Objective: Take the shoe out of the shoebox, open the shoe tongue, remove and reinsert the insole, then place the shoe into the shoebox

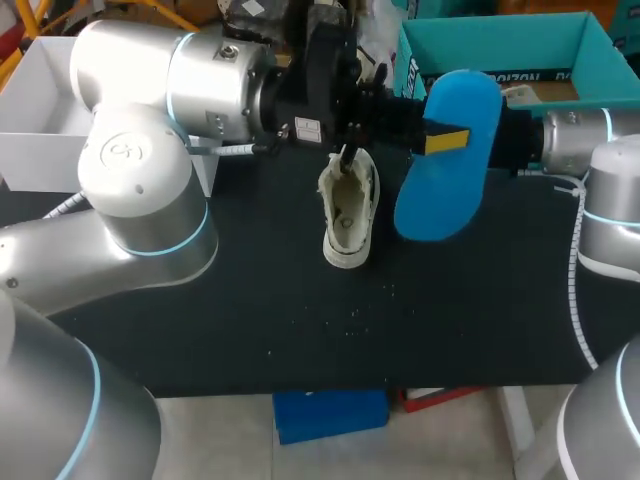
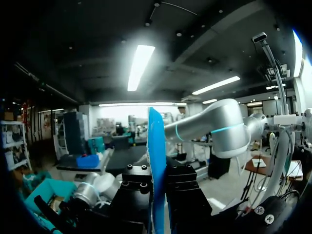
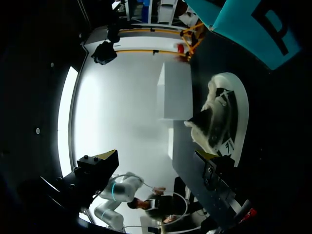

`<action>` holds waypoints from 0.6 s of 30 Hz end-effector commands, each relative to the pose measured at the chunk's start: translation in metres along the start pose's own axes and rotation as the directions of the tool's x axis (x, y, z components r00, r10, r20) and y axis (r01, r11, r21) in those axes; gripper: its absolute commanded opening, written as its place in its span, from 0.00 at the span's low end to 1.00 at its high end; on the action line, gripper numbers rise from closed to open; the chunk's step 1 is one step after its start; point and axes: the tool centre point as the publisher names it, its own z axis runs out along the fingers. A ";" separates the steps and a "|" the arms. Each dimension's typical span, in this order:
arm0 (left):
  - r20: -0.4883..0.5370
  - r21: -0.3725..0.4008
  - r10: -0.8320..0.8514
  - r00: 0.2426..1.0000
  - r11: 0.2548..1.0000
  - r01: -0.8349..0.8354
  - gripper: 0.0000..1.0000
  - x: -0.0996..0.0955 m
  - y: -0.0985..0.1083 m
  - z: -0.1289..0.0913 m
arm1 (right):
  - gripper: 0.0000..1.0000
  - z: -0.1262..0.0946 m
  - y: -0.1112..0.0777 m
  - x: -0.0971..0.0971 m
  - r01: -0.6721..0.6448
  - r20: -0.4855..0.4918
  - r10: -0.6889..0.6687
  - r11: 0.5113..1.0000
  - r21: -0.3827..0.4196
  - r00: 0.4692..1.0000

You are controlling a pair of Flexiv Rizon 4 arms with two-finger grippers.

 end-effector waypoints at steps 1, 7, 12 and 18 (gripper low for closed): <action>0.004 0.003 0.002 1.000 1.000 -0.002 0.00 0.000 0.001 0.001 | 1.00 0.001 0.000 -0.001 0.000 0.001 0.000 1.000 -0.002 1.000; 0.013 -0.049 0.288 0.958 0.957 -0.287 0.00 0.023 0.045 0.013 | 1.00 0.001 0.000 -0.001 0.000 0.001 0.000 1.000 -0.002 1.000; 0.052 0.005 0.489 0.871 0.872 -0.490 0.00 0.025 0.076 -0.009 | 1.00 0.001 0.000 -0.001 0.000 0.001 0.000 1.000 -0.002 1.000; -0.054 0.006 0.584 0.810 0.812 -0.584 0.00 0.024 0.109 -0.024 | 1.00 0.001 0.000 -0.001 0.000 0.001 0.000 1.000 -0.002 1.000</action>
